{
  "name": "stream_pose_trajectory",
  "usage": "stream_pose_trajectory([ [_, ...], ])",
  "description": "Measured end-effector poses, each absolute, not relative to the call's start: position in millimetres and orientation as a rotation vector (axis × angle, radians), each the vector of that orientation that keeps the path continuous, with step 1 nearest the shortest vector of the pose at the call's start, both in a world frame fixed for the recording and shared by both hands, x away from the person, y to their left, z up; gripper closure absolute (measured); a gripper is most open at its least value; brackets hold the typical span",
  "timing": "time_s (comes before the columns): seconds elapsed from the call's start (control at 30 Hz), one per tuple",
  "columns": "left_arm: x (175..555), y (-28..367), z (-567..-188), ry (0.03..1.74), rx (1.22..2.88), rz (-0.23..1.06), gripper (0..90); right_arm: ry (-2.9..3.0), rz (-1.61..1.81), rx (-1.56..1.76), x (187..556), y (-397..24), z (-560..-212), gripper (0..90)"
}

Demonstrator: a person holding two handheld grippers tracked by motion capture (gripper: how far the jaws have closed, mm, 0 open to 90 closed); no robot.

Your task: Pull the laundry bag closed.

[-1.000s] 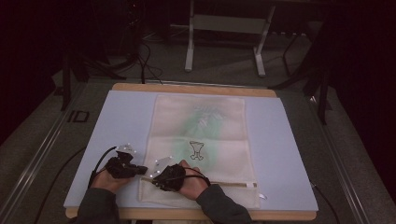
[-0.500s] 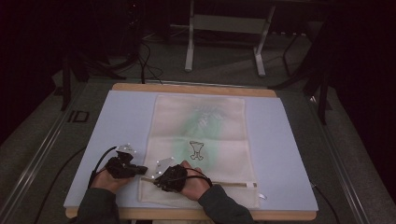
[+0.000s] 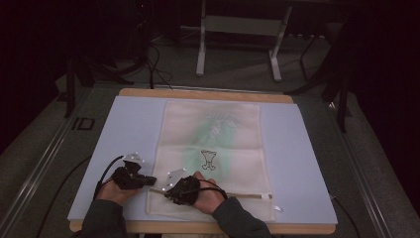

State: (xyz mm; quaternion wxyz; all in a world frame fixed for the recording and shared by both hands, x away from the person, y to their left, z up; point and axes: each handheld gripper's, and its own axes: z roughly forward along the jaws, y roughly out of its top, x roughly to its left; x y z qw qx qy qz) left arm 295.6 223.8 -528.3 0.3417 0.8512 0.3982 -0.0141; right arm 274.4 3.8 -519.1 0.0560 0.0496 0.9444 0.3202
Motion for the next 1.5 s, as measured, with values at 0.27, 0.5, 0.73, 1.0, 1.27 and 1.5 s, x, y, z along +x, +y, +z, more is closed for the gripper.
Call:
stream_pose_trajectory([
  [0.27, 296, 224, -528, 1.035, 2.214, -0.037, 89.9, 2.864, 0.961, 0.145, 272, 0, -518, 82.4],
  [0.5, 296, 224, -528, 1.037, 2.211, -0.038, 89.9, 2.863, 0.951, 0.144, 271, -4, -515, 82.4],
  [0.73, 295, 224, -528, 1.038, 2.212, -0.036, 89.9, 2.86, 0.956, 0.144, 270, -6, -516, 82.4],
  [1.0, 295, 224, -528, 1.037, 2.212, -0.037, 89.9, 2.86, 0.95, 0.149, 268, -13, -515, 82.4],
  [1.27, 295, 224, -528, 1.037, 2.212, -0.036, 89.9, 2.859, 0.955, 0.163, 267, -21, -517, 82.4],
  [1.5, 295, 224, -528, 1.037, 2.213, -0.035, 89.9, 2.859, 0.945, 0.173, 266, -27, -516, 82.4],
])
